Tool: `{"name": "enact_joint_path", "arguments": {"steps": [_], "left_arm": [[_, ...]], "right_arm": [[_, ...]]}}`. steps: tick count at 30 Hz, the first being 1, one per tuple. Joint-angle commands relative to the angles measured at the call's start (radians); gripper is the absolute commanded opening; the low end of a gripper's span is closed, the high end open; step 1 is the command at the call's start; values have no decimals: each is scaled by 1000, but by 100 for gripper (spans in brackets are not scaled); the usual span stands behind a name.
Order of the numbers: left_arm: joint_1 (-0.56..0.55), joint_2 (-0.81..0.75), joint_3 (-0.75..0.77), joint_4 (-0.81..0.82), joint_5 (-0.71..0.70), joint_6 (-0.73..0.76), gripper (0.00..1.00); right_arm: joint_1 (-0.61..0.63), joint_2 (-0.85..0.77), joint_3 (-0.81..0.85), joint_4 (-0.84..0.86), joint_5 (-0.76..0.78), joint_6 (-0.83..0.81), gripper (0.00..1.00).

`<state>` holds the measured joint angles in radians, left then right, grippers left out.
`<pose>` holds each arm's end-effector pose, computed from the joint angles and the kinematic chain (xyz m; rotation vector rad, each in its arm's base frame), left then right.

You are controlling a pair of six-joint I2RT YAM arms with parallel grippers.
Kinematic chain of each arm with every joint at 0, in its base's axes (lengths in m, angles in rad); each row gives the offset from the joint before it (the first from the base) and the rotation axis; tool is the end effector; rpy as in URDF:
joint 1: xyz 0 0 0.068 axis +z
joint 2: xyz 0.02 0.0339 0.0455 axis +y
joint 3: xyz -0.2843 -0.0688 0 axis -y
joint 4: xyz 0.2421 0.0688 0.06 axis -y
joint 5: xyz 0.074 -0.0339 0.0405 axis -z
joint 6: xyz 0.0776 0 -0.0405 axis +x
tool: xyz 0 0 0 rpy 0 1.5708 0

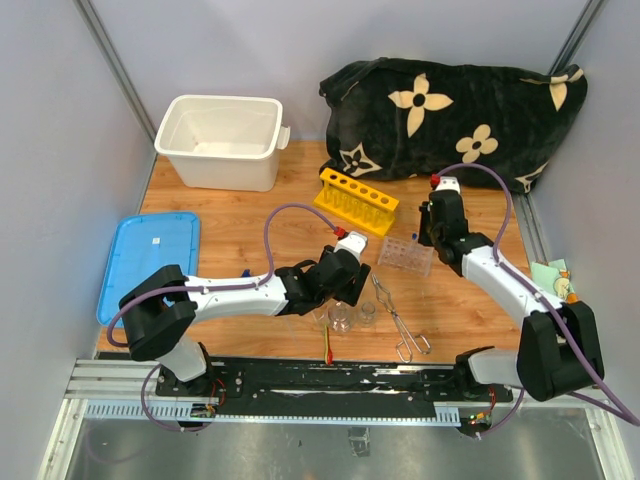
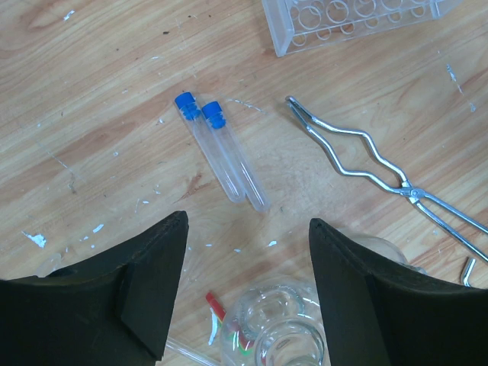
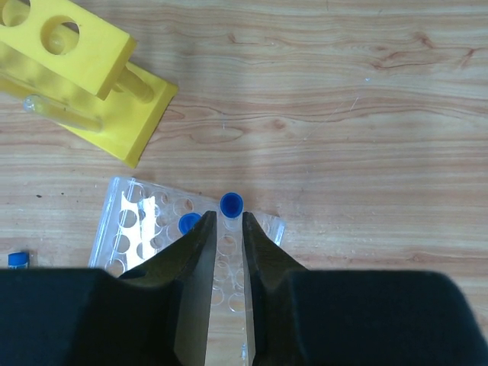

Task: Organize the chemistry lab equipment
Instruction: Pick up the test tube at the center of the board.

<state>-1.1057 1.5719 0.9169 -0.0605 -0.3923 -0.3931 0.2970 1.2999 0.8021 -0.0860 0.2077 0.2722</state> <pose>0.1875 -0.3074 0.2023 0.5908 2.1686 -0.3694 0.3015 0.0755 0.2419 0.0934 2.1404 0.1091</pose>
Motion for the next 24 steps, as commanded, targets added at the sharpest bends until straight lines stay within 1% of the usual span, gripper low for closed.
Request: {"name": "enact_joint_path", "arguments": {"steps": [1,4,9,11,13,15,16,24], "left_arm": [[4,-5,1,4,-21,-2,69],[3,9,9,-10,-19,-12,69],[5,19,17,-42,-51,-47,67],[22,28,23,-68,-54,-73,66],[58,43,26,-86,-24,-112,63],[98,67,27,-92,25,-137,62],[107,79,32,-99,26,-140,61],[111,162,134,-135,16,-125,61]], "right_arm": [[-21,-70,25,-43,-8,5,21],[-20,-143,38,-92,-7,2,20],[-20,-335,40,-157,5,1,20],[-18,-409,35,-176,5,2,20],[-17,-466,35,-199,4,3,20],[-16,-500,41,-227,4,2,20],[-17,-510,44,-239,4,1,20],[-16,-524,30,-266,-6,0,19]]}}
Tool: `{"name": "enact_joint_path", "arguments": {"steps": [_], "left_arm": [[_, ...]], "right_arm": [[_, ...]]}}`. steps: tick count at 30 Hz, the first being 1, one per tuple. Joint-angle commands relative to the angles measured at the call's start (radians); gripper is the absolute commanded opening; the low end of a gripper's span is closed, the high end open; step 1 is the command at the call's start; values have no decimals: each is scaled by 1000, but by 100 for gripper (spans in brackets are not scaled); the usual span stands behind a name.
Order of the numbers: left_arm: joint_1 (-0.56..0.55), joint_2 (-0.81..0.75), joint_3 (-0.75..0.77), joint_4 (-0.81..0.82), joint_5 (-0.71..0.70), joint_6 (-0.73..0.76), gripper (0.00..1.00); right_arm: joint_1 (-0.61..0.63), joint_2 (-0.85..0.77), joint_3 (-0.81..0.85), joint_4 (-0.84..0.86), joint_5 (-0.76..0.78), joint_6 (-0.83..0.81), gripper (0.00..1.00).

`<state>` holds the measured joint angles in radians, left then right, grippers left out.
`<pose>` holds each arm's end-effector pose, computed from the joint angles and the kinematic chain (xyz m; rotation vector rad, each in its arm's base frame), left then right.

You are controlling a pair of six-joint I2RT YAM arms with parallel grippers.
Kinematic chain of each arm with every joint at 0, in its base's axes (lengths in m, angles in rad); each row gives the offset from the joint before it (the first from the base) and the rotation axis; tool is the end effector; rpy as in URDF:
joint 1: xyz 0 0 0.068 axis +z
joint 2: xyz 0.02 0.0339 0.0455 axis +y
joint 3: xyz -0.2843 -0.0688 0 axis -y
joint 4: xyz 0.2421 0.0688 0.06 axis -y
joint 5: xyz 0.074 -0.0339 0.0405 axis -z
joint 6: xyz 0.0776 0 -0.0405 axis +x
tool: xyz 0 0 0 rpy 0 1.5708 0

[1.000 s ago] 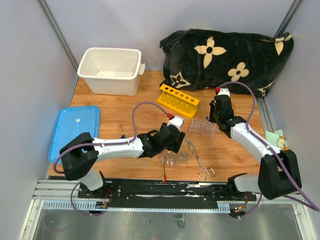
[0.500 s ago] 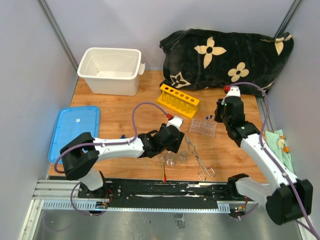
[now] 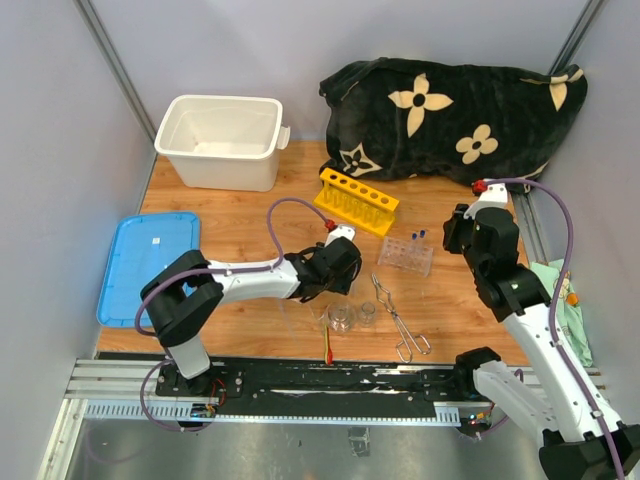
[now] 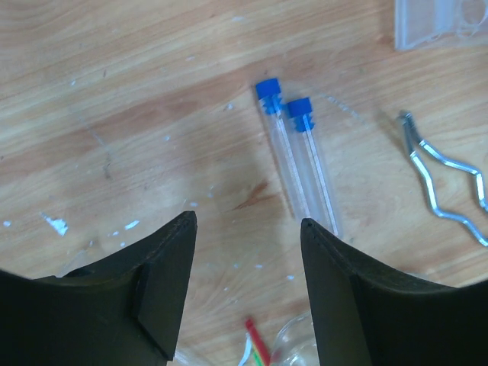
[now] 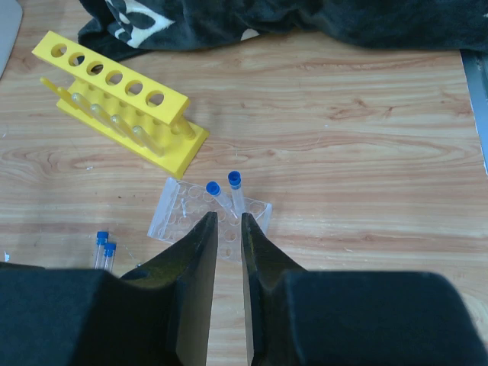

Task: Organize the chemistry lab equipment
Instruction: Pick up the test tube at the center of the board.

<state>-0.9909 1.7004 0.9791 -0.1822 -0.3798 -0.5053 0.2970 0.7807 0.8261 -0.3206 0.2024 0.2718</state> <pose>0.2260 -0.2925 0.1659 0.4210 2.3634 -0.2273 0.1973 0.0441 0.3437 0.1182 1.8417 0.2113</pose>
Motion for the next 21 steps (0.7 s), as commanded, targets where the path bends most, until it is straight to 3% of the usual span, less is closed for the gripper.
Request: {"name": "enact_joint_path", "arguments": {"steps": [1,21], "left_arm": [[-4,42,86,-19,6,-13,61],[-1,168,217,-151,-28,-39,60]], "right_arm": [[-16,-4,4,-32,-2,1,19],[-17,-14,-20,-19,6,-11,19]]}}
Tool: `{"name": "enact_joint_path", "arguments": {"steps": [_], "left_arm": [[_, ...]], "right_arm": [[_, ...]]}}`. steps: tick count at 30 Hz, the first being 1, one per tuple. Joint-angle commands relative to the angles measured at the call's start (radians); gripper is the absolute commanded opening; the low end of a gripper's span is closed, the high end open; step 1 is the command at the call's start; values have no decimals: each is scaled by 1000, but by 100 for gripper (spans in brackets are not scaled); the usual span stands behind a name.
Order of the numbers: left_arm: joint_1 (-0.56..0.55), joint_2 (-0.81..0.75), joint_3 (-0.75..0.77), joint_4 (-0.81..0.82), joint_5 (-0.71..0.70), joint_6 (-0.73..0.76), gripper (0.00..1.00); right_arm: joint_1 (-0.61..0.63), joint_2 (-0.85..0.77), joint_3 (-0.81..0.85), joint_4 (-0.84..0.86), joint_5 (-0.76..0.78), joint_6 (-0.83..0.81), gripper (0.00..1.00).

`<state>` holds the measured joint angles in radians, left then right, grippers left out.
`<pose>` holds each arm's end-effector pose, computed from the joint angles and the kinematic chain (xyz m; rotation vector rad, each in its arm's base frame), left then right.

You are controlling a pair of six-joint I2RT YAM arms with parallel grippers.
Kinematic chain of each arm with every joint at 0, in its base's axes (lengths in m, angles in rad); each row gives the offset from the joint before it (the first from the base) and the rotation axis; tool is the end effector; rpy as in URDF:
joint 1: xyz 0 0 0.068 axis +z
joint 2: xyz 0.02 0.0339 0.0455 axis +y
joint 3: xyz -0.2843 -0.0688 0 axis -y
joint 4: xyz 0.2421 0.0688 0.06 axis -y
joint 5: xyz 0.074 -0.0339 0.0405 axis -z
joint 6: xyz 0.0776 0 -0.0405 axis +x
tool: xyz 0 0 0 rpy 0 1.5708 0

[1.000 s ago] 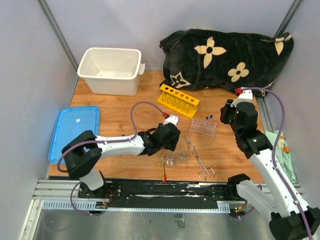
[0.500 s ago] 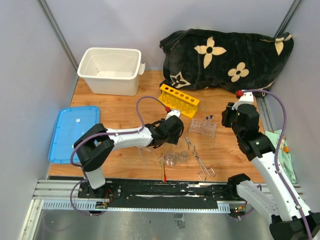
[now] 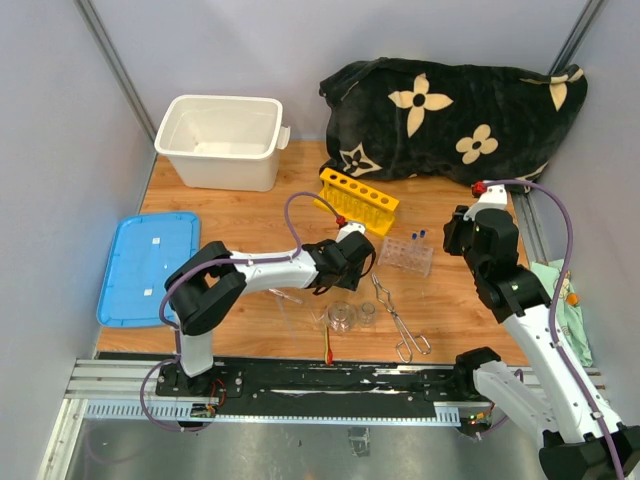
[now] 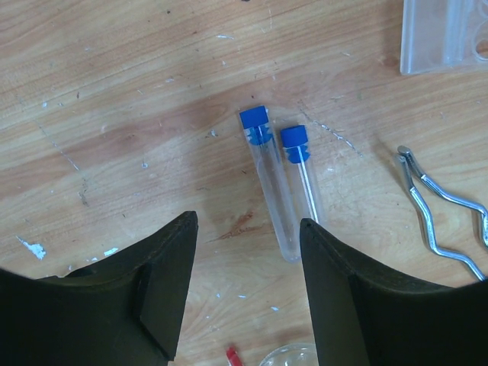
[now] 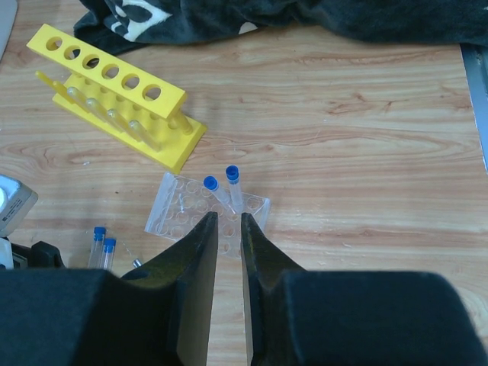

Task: Organize the chemistry lab equipment
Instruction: Pick up the test tube at the center of the board.

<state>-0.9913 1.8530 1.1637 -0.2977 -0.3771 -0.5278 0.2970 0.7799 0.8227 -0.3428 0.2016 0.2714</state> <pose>0.2455 -0.3230 0.1569 0.4281 2.4288 -0.1688 0.1963 0.0438 0.3394 0.1152 1.8660 0.2045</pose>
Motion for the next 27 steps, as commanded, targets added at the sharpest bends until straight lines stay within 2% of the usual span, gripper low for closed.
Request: {"name": "enact_joint_path", "arguments": {"steps": [1,12,16,22,27], "left_arm": [[-1,18,34,-38,-30,-18,60],[0,62,39,-50,-20,-34,59],[-1,66,33,-46,-12,-36,55],[-1,49,23,-49,-4,-40,37],[0,7,-1,-70,-28,-43,18]], "right_arm": [[-17,-13,-18,2,8,-11,19],[-16,-10,-29,13,9,-12,19],[-17,-8,-30,17,6,-11,19],[-17,-1,-27,19,-1,-7,19],[-17,11,-22,22,-24,3,19]]}}
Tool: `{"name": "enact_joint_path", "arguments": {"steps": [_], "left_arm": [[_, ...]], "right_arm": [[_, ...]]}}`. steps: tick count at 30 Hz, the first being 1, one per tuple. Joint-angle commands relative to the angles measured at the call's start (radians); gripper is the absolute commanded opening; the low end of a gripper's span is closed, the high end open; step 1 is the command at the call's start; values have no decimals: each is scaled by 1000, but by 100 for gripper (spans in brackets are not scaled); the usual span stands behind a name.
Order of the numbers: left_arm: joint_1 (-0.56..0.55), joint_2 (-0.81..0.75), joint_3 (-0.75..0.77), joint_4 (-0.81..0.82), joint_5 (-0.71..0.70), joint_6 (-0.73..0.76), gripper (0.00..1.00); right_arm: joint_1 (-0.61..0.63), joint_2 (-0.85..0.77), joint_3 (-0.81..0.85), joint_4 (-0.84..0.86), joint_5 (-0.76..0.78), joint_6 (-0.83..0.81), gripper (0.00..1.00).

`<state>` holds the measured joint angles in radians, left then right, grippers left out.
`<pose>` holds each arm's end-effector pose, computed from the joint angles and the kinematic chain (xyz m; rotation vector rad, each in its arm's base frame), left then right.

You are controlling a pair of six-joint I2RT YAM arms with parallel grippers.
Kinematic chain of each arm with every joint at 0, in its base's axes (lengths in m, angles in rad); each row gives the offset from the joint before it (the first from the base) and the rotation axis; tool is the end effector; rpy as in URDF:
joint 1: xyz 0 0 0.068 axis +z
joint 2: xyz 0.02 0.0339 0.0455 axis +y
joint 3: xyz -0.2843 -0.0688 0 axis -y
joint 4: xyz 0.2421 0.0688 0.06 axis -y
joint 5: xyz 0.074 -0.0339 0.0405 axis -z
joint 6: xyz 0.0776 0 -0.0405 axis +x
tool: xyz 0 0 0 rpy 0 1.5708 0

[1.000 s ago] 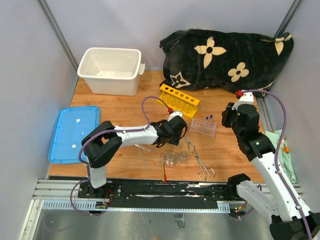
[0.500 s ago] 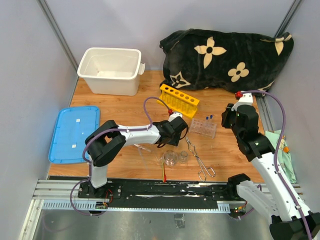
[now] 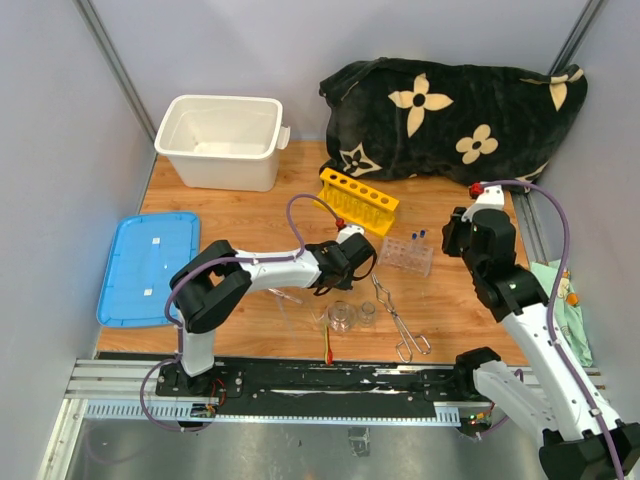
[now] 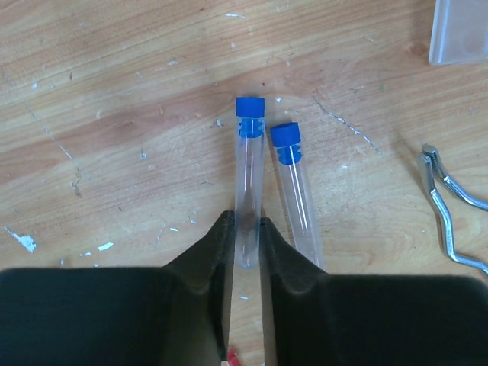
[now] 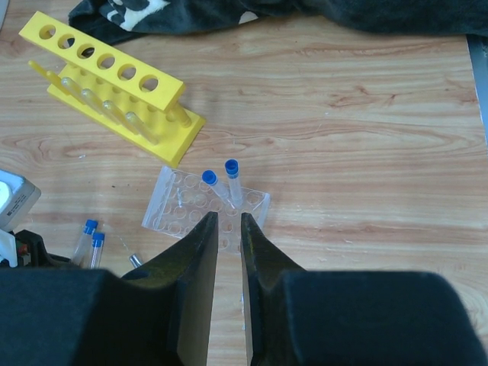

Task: Organize the chemistry lab equipment
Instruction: Pick up the test tube at the center of the board.

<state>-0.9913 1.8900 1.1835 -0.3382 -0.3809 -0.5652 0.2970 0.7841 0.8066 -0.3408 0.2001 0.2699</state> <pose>0.2463 -0.3236 0.1456 0.4024 2.4750 -0.1296 0.1976 0.0443 0.3327 0.1112 1.8841 0.1994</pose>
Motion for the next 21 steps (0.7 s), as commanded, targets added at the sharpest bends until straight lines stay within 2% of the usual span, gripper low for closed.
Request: {"name": "enact_joint_path", "arguments": {"steps": [1,5,9,14,21], "left_arm": [[-1,-40,-28,-35,-40,-5,14],[-1,-100,-64,-50,-84,-1,1],[-1,-206,-141,-10,-104,36,0],[-2,-438,-279,123,-92,105,0],[-21,-705,-450,353,-21,201,0]], "right_arm": [[-16,12,-4,18,-29,6,19],[-15,34,29,0,-87,13,19],[-16,64,85,-32,-201,25,20],[-15,121,153,-45,-407,75,23],[5,211,159,64,-722,189,28]]}}
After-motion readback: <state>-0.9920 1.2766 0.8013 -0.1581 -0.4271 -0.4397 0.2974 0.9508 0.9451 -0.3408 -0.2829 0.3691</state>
